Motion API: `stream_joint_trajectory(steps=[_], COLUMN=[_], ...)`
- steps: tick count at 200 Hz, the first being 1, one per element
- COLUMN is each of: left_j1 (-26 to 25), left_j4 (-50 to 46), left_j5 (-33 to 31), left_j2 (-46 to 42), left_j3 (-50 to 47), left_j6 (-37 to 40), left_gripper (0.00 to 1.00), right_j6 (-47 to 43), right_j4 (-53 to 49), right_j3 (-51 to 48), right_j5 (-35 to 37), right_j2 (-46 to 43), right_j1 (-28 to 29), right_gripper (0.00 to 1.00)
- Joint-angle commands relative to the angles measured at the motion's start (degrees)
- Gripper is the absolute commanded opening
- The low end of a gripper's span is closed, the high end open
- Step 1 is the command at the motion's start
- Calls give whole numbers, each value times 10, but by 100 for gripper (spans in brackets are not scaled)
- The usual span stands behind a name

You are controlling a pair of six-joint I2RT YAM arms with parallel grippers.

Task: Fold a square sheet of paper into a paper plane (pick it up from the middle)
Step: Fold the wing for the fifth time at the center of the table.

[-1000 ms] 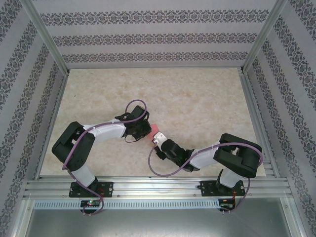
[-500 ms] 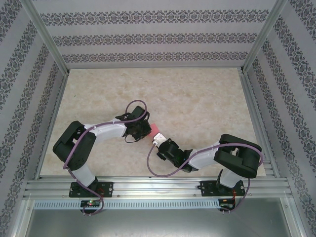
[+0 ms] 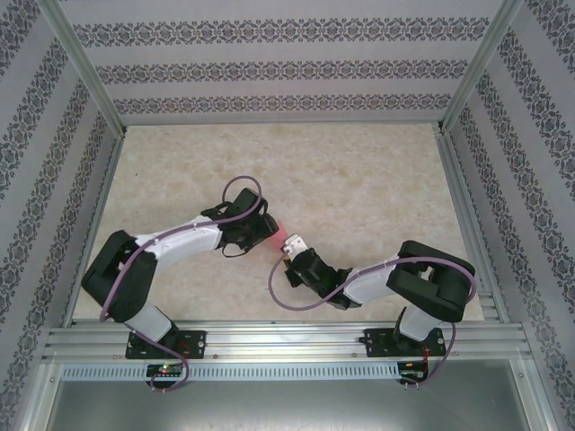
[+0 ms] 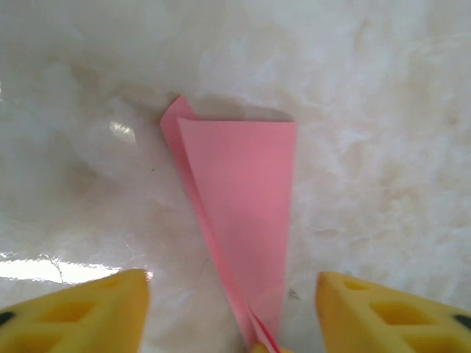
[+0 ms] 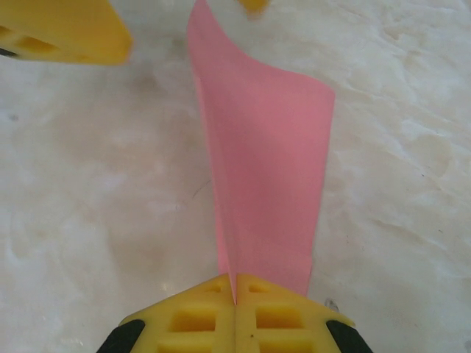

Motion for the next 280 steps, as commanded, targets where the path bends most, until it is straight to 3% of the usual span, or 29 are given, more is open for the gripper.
stream_joint_trajectory(steps=[1,35,64,122,217,280], left_j1=[6,5,5,4,1,1], left_j4=[-26,-27,13,97,180,277], left_j5=[-55,-80,-49,8,84,124], left_j2=[-62,-114,-116,-87,-24,60], left_j3=[-17,-44,-65,-90,-85,-58], left_j6=[16,21,29,34,58,61], left_gripper=[69,73,69,60,54,51], right_j6=[84,142,178,274,412,431], right_j4=[78,118,120,127,127,110], right_j3=[-14,-18,-14,-13,7,2], right_j5=[-75,-137,-170,-244,-408,-421], right_j2=[2,22,34,66,128,130], right_j1=[-21,-49,-64,-110,-193,-215], right_gripper=[0,0,0,0,1,2])
